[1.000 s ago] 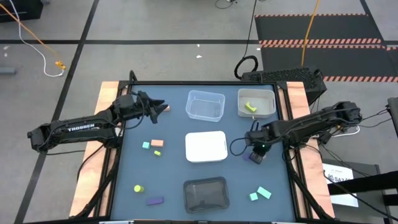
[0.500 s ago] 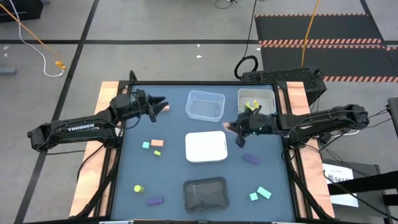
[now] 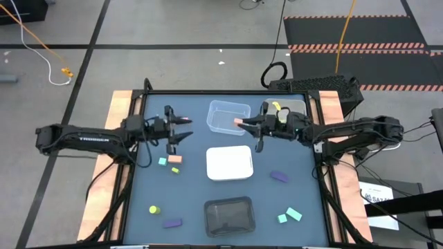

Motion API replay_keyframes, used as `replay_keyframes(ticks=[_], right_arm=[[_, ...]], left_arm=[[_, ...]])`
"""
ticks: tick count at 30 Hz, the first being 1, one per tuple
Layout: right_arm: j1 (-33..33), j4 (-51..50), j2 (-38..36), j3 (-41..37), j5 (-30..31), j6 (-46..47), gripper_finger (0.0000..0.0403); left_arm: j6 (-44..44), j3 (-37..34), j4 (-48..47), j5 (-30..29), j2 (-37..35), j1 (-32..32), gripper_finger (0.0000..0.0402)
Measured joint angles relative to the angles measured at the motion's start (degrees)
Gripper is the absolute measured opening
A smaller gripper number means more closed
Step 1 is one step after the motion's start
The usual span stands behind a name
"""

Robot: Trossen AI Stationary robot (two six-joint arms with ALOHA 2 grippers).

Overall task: Sort & place blocks by color
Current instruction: Put the bottom right rectangle block into the transparent bin

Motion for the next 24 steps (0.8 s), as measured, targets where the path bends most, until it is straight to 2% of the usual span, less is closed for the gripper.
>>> replay_keyframes(ticks=[3,6,13,19,24], right_arm=[[0.0,4.5,3.0,0.1,0.0,-0.2,0.0034],[0.0,5.3,5.9,2.1,-1.7,-0.2,0.0034],[0.0,2.4,12.9,9.9,-6.1,-1.3,0.0034],[0.0,-1.0,15.2,12.7,-6.1,-2.5,0.0034],[0.0,-0.9,15.4,13.0,-6.1,-2.7,0.0034]], left_arm=[[-0.2,0.0,5.5,-1.7,4.2,-0.6,0.0201],[-0.6,0.8,6.6,-2.2,8.2,-0.5,0.0206],[-3.3,6.9,6.9,-2.9,17.3,-0.5,0.0255],[-2.8,11.8,6.8,-2.5,22.7,-0.6,0.0290],[-3.1,15.9,6.6,-0.8,27.8,-0.7,0.0294]])
